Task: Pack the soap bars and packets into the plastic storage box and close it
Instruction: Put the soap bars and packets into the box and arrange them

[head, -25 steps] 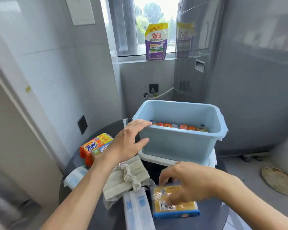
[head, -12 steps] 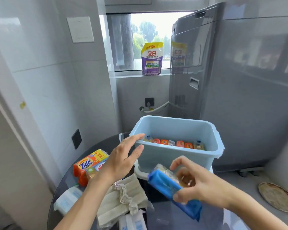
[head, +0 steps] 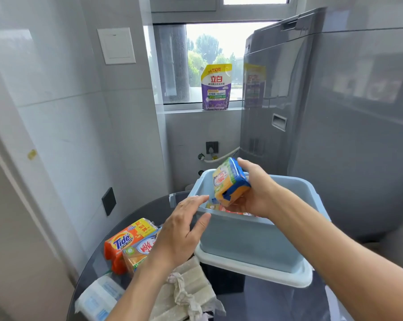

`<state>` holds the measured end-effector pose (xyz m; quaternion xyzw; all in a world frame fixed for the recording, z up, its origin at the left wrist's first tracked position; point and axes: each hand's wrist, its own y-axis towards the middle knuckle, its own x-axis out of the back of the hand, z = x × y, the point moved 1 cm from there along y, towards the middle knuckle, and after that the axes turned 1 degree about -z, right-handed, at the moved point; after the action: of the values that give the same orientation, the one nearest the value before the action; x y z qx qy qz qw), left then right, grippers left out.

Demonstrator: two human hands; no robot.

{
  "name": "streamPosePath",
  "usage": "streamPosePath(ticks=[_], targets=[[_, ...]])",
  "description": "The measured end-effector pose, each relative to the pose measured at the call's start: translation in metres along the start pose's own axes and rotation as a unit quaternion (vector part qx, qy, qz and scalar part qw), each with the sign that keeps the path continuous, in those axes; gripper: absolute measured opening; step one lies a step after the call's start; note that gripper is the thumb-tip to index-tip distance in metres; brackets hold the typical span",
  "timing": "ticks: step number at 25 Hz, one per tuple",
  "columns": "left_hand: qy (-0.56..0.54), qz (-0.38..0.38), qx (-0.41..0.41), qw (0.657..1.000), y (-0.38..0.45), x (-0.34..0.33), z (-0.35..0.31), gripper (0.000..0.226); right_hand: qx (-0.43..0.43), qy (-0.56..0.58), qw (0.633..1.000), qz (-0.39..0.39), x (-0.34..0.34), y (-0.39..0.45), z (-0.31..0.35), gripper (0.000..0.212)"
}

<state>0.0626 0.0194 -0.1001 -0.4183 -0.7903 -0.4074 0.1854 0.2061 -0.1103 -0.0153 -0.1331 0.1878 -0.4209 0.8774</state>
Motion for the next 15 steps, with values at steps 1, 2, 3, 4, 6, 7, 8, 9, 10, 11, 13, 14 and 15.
streamPosePath(ticks=[1,2,3,4,6,7,8,9,10,11,13,14,15], targets=[[0.004,-0.002,-0.005,1.000,0.001,0.000,0.001,0.044,-0.002,-0.031,0.999,-0.011,-0.002,0.011,-0.003,0.054],[0.008,-0.002,-0.009,1.000,0.002,0.000,0.002,0.043,-0.004,-0.067,0.997,-0.035,-0.005,0.021,-0.006,0.049],[0.013,-0.002,-0.012,1.000,0.003,0.000,0.003,0.043,-0.005,-0.099,0.993,-0.067,-0.007,0.029,-0.009,0.044],[0.020,-0.003,-0.016,1.000,0.004,-0.001,0.003,0.042,-0.002,-0.126,0.987,-0.100,-0.009,0.037,-0.012,0.038],[0.031,-0.010,-0.022,0.999,0.006,-0.002,0.002,0.042,0.018,-0.187,0.972,-0.143,-0.014,0.046,-0.017,0.027],[0.031,-0.014,-0.024,0.999,0.007,-0.003,0.003,0.042,0.023,-0.225,0.963,-0.145,-0.016,0.048,-0.018,0.024],[0.028,-0.016,-0.026,0.999,0.007,-0.004,0.004,0.042,0.021,-0.257,0.958,-0.128,-0.017,0.050,-0.020,0.024],[0.024,-0.017,-0.027,0.999,0.008,-0.005,0.005,0.042,0.013,-0.282,0.954,-0.099,-0.018,0.050,-0.021,0.025],[0.021,-0.018,-0.029,0.999,0.008,-0.007,0.007,0.043,0.007,-0.302,0.951,-0.070,-0.018,0.051,-0.023,0.026],[0.019,-0.020,-0.030,0.999,0.009,-0.008,0.009,0.042,0.004,-0.322,0.945,-0.052,-0.018,0.051,-0.024,0.027],[0.024,-0.018,-0.028,0.999,0.009,-0.010,0.012,0.042,0.001,-0.358,0.933,-0.046,-0.017,0.051,-0.025,0.028],[0.029,-0.016,-0.030,0.999,0.009,-0.010,0.013,0.042,0.004,-0.370,0.928,-0.050,-0.017,0.052,-0.025,0.030],[0.034,-0.014,-0.034,0.999,0.009,-0.010,0.013,0.043,0.008,-0.380,0.923,-0.057,-0.017,0.052,-0.024,0.030]])
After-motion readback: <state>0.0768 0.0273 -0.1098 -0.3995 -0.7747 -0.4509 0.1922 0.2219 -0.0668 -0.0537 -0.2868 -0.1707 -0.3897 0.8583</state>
